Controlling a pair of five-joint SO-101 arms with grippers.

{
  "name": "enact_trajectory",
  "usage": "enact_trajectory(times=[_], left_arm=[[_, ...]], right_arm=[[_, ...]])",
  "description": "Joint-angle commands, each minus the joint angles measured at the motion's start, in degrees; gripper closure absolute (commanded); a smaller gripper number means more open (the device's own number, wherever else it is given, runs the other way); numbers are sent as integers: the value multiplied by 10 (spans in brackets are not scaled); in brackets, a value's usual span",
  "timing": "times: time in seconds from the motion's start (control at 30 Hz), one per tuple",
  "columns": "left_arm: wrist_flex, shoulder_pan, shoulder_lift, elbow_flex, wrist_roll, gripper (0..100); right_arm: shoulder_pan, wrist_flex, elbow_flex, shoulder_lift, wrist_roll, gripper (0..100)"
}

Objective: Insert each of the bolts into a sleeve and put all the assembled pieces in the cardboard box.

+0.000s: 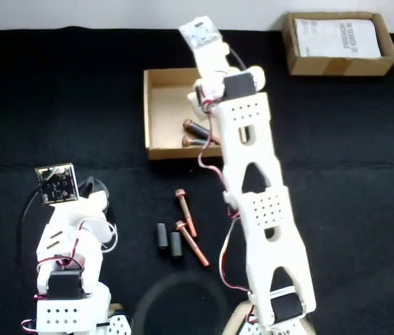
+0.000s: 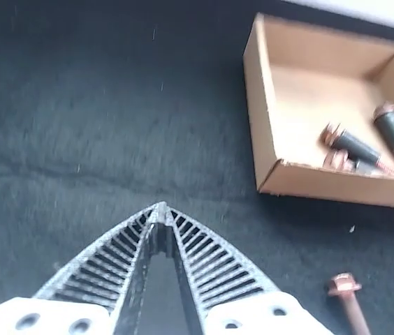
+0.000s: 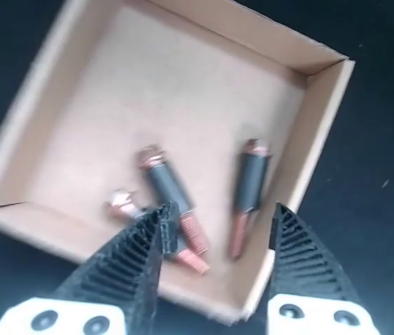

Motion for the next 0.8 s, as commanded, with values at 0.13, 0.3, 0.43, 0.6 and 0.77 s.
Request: enact_trajectory(times=[0.13, 0.3, 0.43, 0.6, 0.77], left_arm=[[87, -4, -7, 7, -1, 991], [125, -4, -7, 7, -1, 991], [145, -5, -7, 7, -1, 991], [164, -6, -7, 7, -3, 991], [172, -51, -7, 7, -4, 991]], right_arm=[[-20, 20, 41, -164, -119, 874], [-80, 19, 268, -349, -122, 876], [-145, 18, 472, -497, -122, 876], [-207, 15, 672, -621, -123, 876], [-212, -1, 777, -646, -163, 876]])
